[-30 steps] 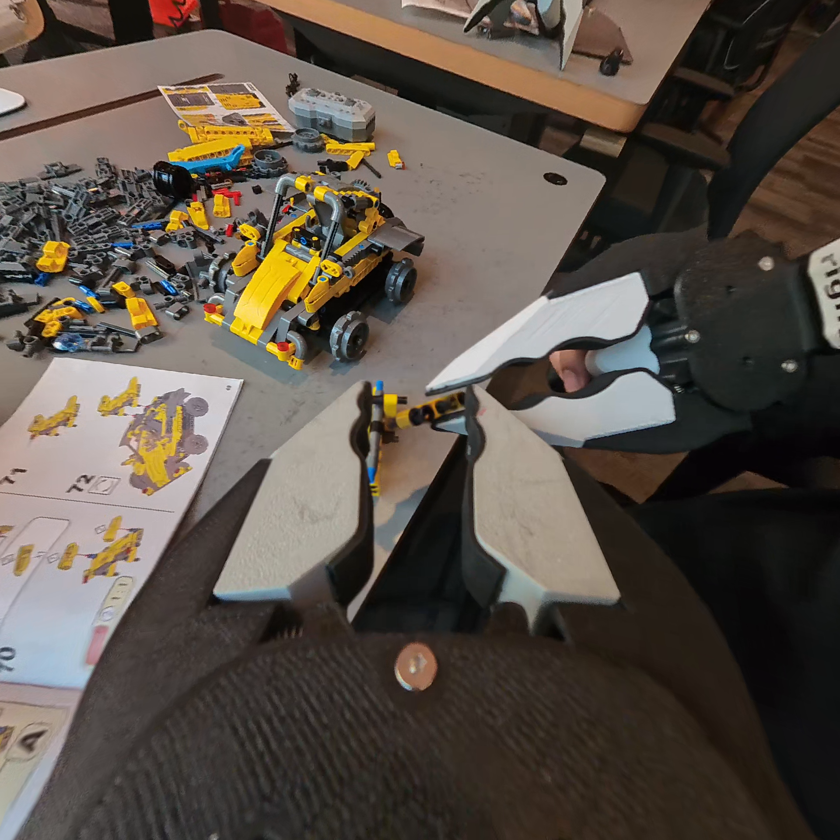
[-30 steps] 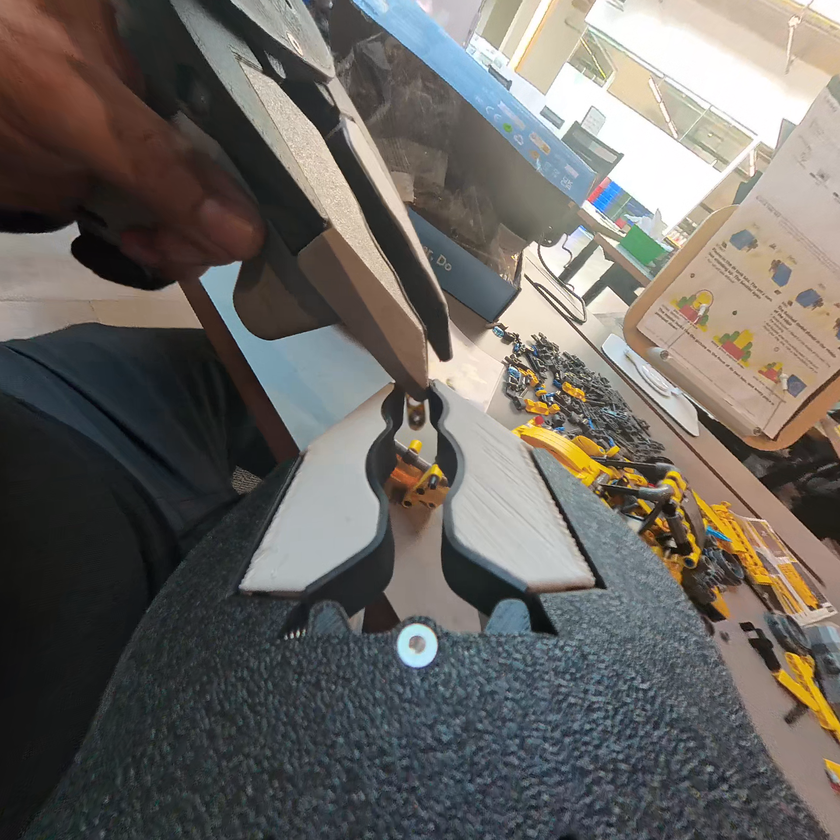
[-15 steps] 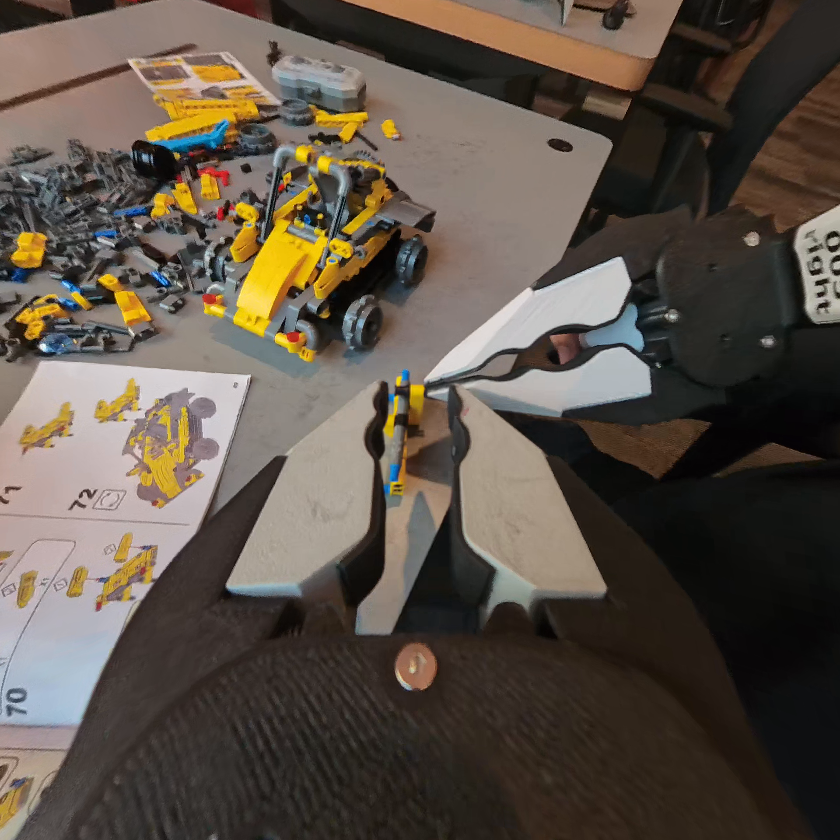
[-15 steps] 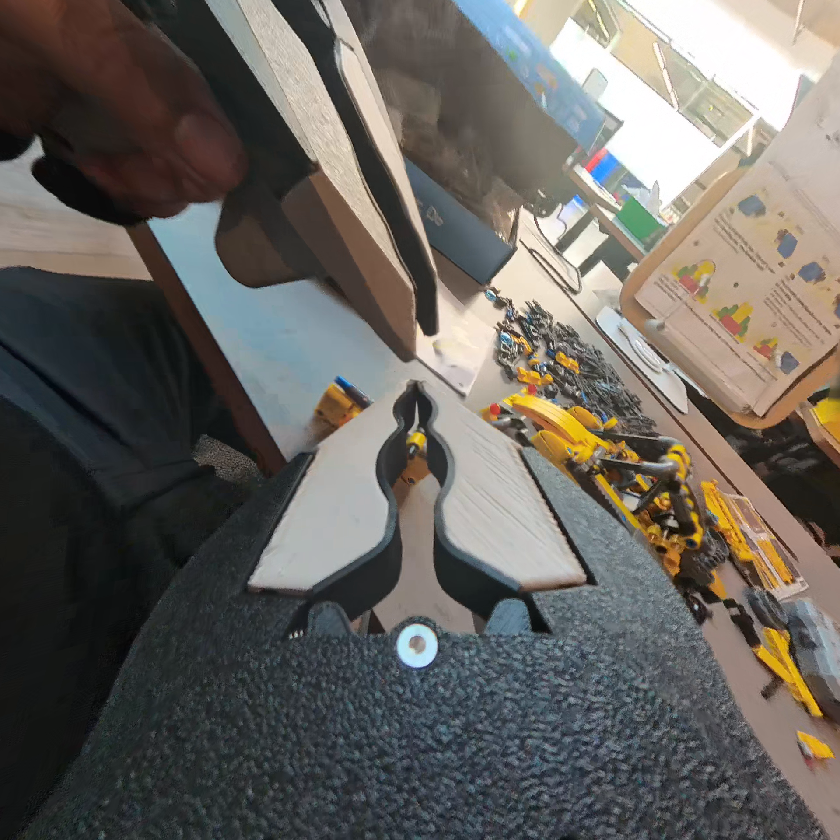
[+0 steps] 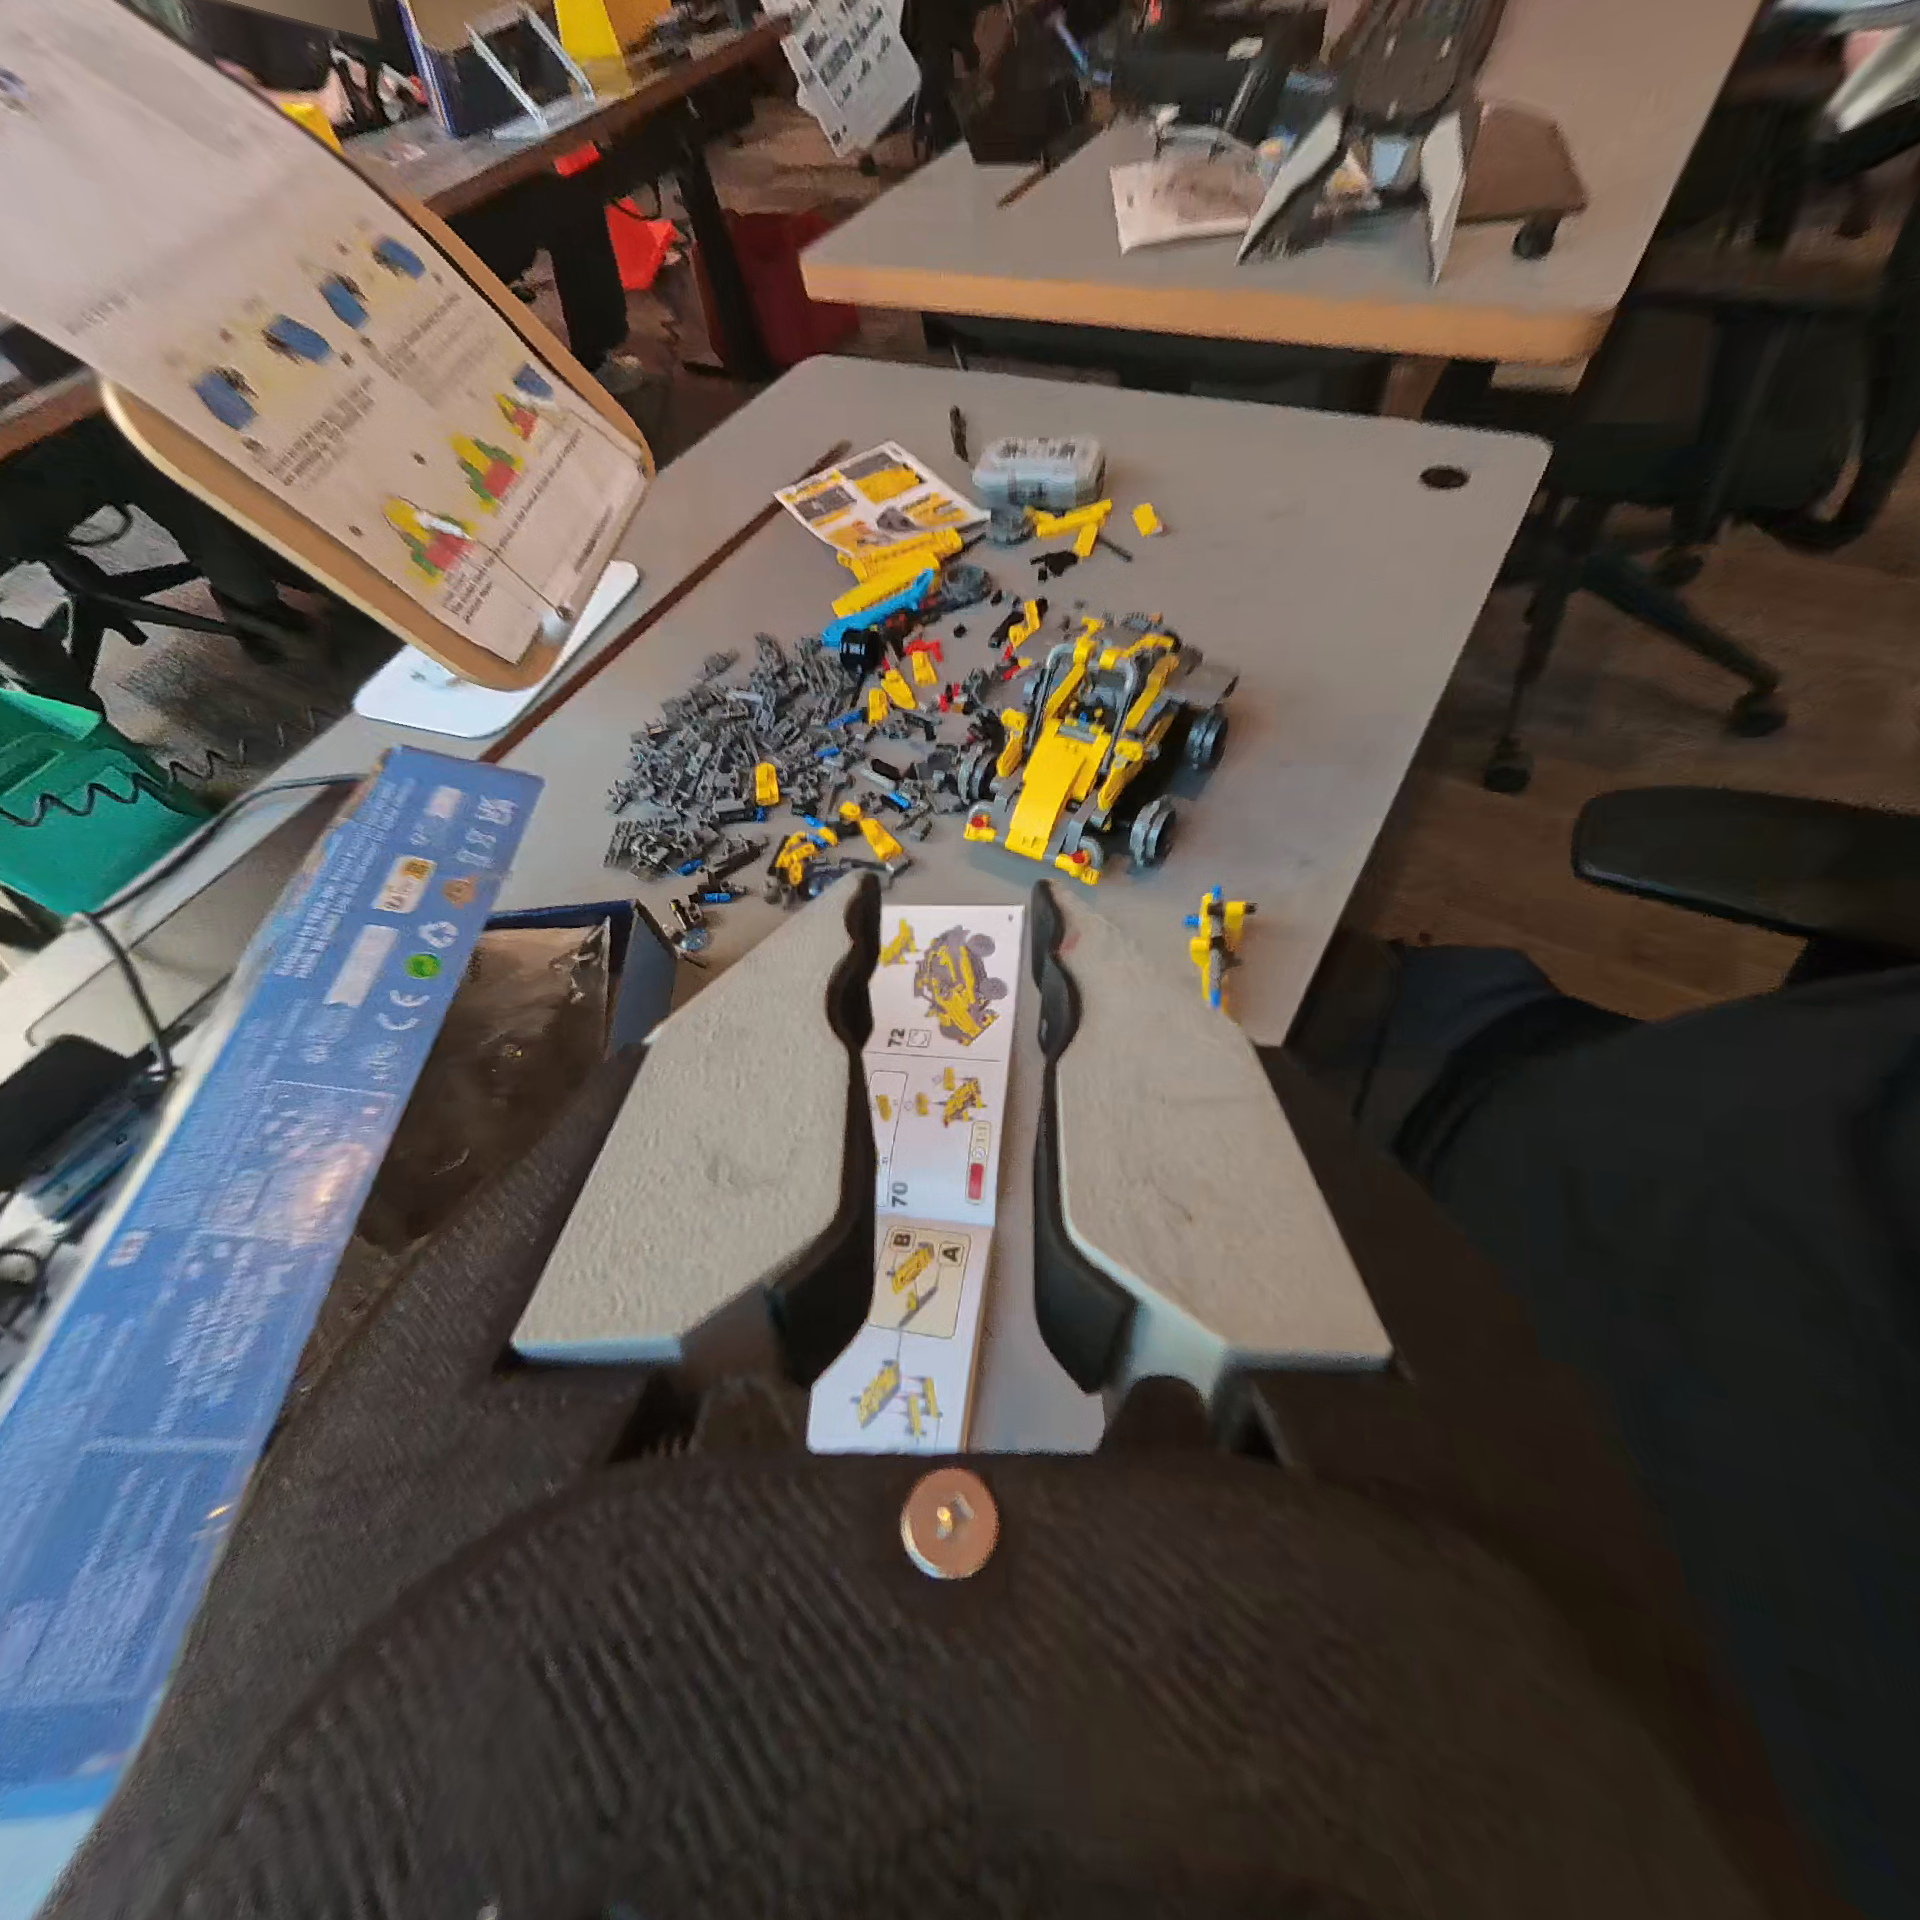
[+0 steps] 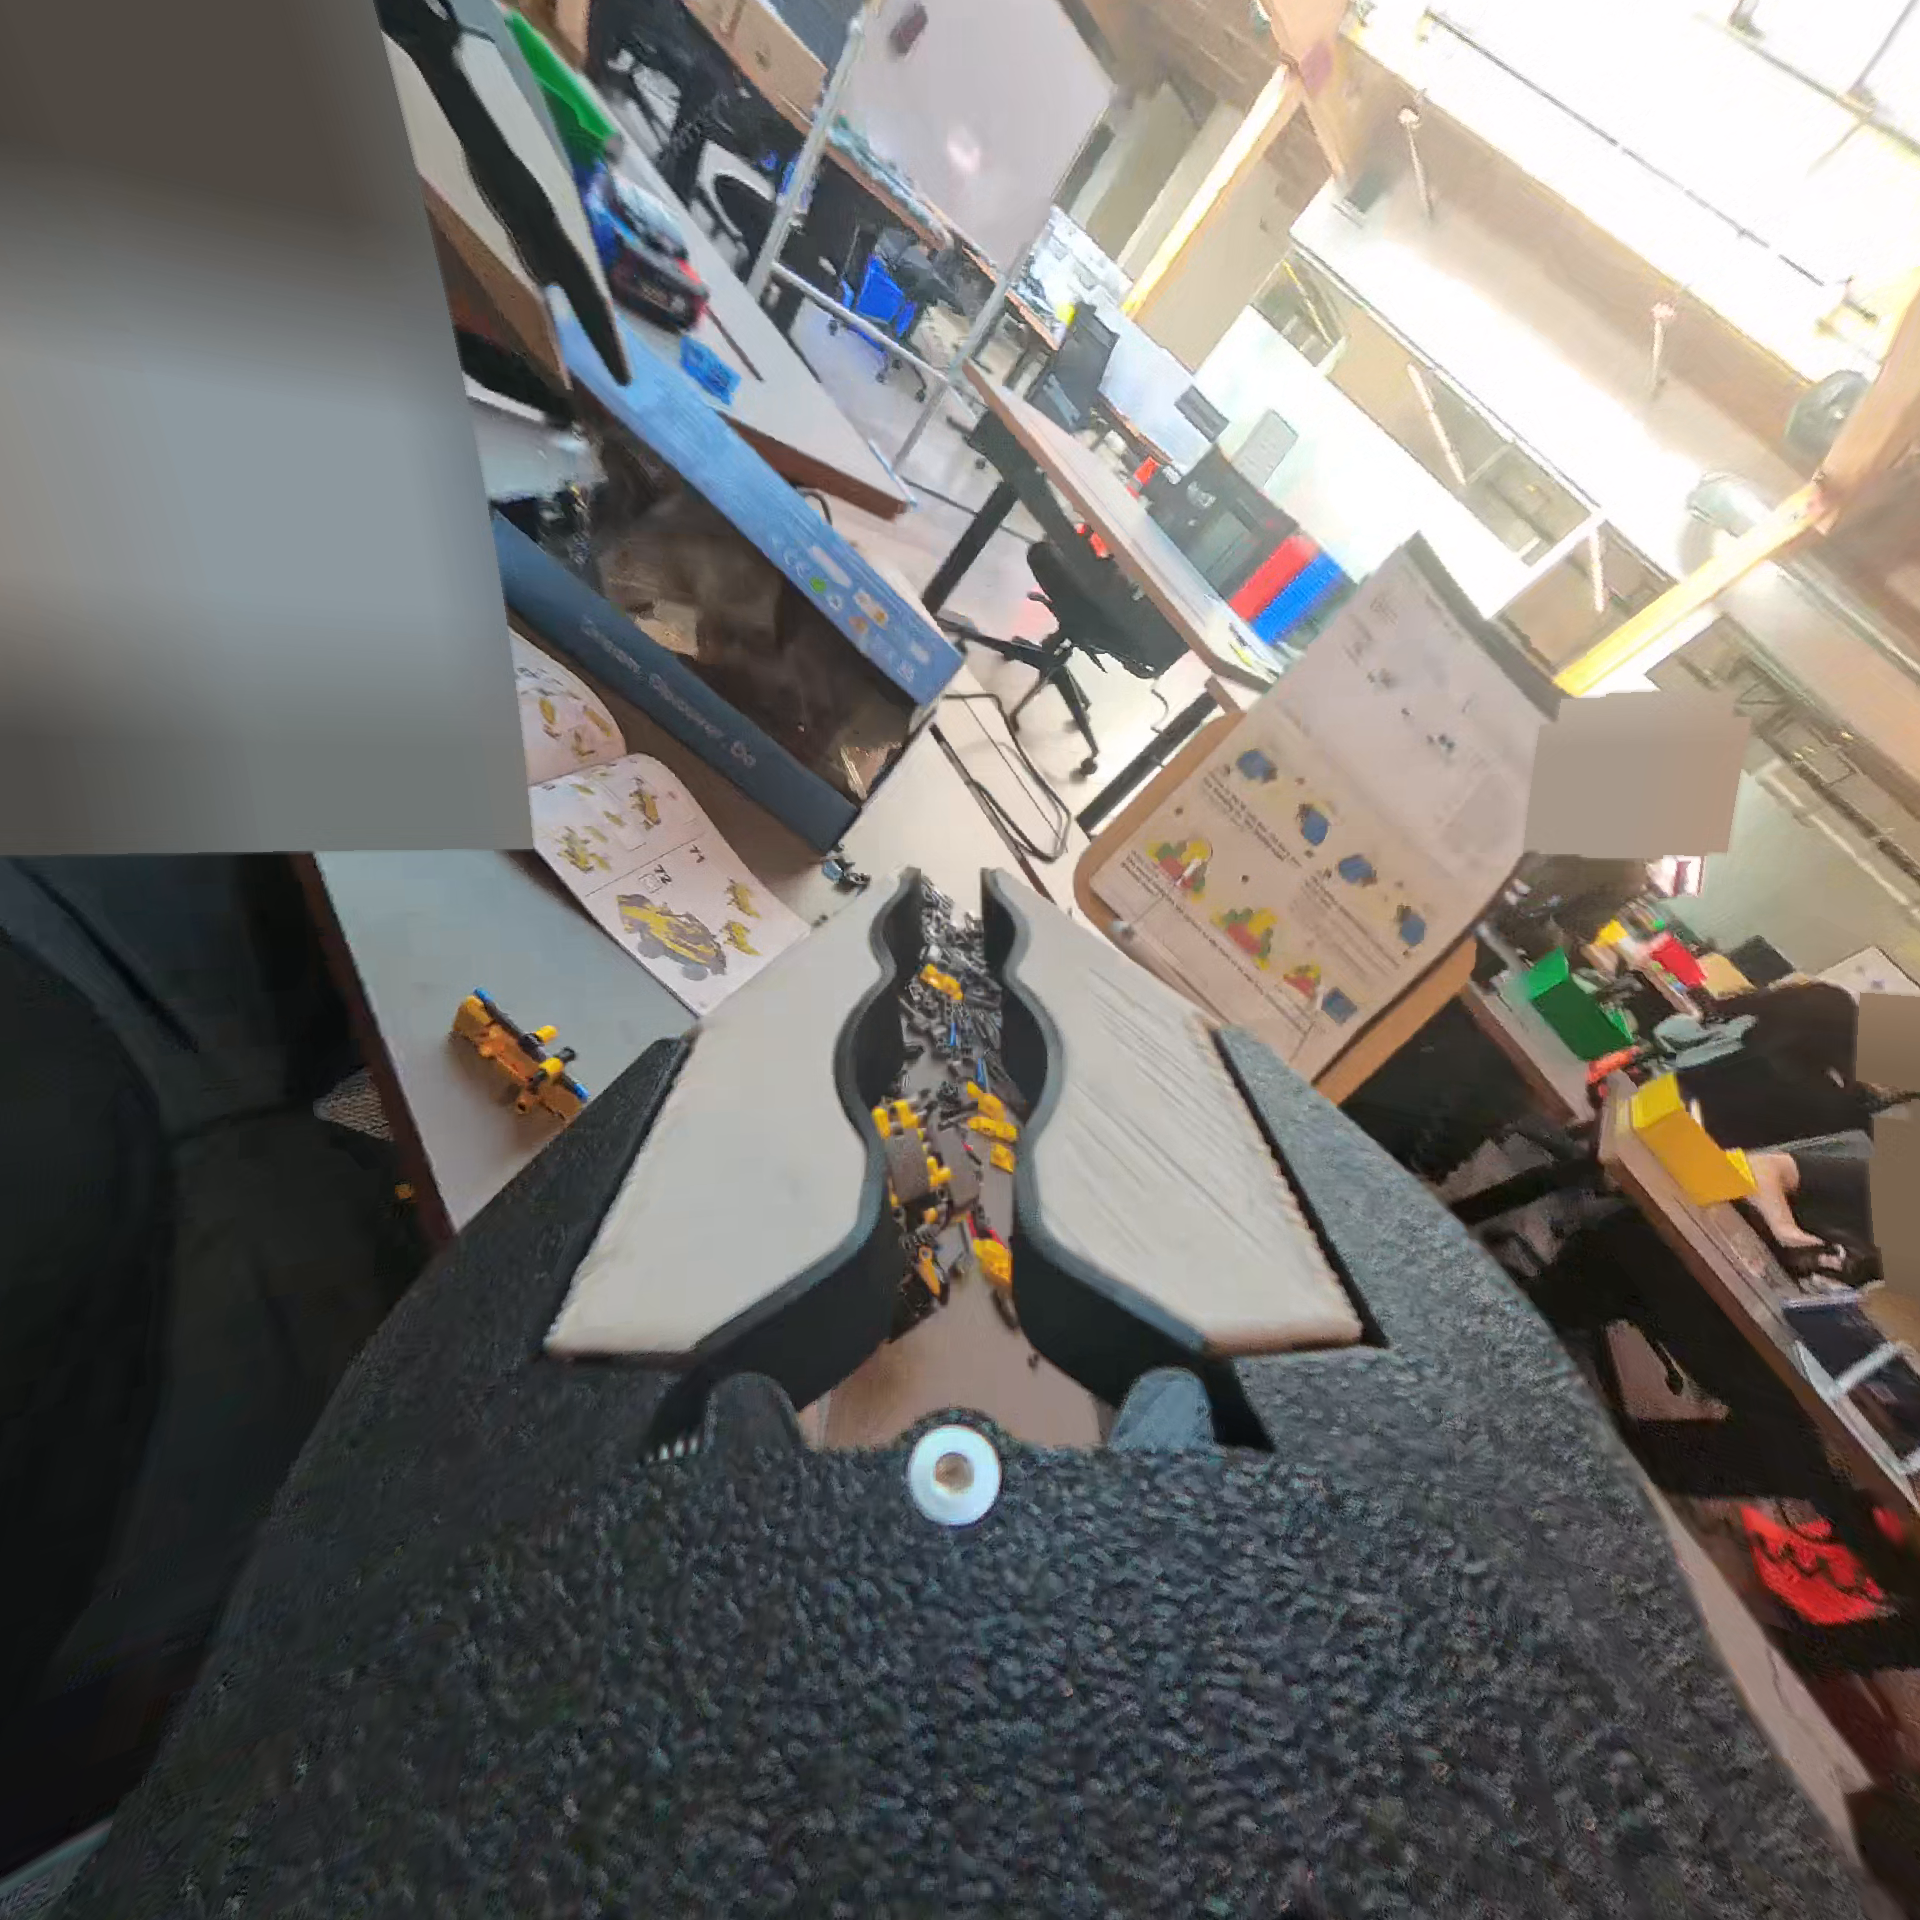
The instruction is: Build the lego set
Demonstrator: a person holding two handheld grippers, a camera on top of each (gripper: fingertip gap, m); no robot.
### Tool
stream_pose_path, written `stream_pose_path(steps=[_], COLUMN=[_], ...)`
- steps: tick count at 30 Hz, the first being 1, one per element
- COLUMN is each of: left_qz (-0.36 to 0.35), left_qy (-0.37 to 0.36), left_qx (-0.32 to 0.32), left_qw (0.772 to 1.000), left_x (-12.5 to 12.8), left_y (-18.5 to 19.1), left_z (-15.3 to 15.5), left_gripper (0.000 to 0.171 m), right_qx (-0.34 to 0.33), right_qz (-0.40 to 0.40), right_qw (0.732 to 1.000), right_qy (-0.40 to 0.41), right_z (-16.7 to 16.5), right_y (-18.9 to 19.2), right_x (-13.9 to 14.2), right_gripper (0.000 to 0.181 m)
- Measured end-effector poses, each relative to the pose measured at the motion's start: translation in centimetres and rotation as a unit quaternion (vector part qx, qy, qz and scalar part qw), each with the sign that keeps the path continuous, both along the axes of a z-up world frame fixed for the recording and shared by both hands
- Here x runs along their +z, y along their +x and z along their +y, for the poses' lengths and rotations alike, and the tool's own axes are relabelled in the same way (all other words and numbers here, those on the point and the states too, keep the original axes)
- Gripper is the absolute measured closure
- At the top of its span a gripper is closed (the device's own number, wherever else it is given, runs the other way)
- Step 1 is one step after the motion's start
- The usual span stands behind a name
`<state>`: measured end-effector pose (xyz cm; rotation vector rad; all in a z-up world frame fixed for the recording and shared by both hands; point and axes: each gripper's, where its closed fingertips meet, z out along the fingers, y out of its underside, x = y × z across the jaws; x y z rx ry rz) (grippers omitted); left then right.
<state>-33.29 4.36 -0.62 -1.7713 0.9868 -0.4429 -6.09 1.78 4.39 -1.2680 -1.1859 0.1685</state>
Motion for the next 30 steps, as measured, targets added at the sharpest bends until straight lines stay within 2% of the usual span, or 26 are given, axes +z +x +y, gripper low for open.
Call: stream_pose_path(steps=[2,5,7,8,9,10,14,17,19,22,24,27,30], left_qz=[-0.017,-0.022,0.012,0.030,0.047,0.063,0.127,0.156,0.160,0.132,0.123,0.141,0.127], left_qy=[0.005,0.017,0.032,0.046,0.056,0.062,0.091,0.104,0.109,0.087,0.056,-0.009,-0.098], left_qx=[0.004,-0.006,-0.007,-0.001,0.004,0.007,0.002,-0.034,-0.065,-0.117,-0.153,-0.193,-0.216], left_qw=[1.000,1.000,0.999,0.998,0.997,0.996,0.988,0.982,0.979,0.980,0.979,0.971,0.963], left_x=[2.9,6.1,8.1,9.0,9.8,10.4,12.4,13.1,12.7,10.2,6.8,-1.2,-10.1], left_y=[-0.7,0.8,2.2,2.8,3.4,4.1,6.4,8.8,10.8,14.5,16.9,19.7,22.0], left_z=[-1.2,-3.7,-6.0,-7.1,-8.3,-9.7,-14.6,-17.6,-18.7,-19.5,-19.5,-19.5,-20.7], left_gripper=[0.146,0.146,0.143,0.142,0.141,0.140,0.138,0.136,0.135,0.133,0.132,0.134,0.132], right_qx=[0.031,0.023,0.018,-0.008,-0.034,-0.050,-0.117,-0.176,-0.200,-0.235,-0.250,-0.214,-0.136], right_qz=[0.023,0.049,-0.005,-0.033,-0.057,-0.081,-0.154,-0.175,-0.175,-0.153,-0.141,-0.085,-0.007], right_qw=[0.999,0.997,0.997,0.997,0.995,0.993,0.979,0.967,0.964,0.960,0.956,0.964,0.967], right_qy=[0.011,0.061,0.072,0.073,0.072,0.072,0.067,0.048,0.027,-0.019,-0.054,-0.130,-0.217], right_z=[-2.6,-5.5,-8.0,-8.7,-9.7,-11.0,-17.4,-22.8,-26.1,-29.1,-29.9,-30.0,-29.0], right_y=[0.9,1.7,1.5,1.8,2.2,2.4,4.1,7.1,9.4,12.9,14.5,13.8,10.1], right_x=[4.2,9.0,10.9,11.8,12.5,13.1,13.9,13.1,11.8,9.0,6.5,1.4,-5.8], right_gripper=[0.165,0.174,0.171,0.168,0.156,0.148,0.150,0.151,0.158,0.161,0.157,0.149,0.142])
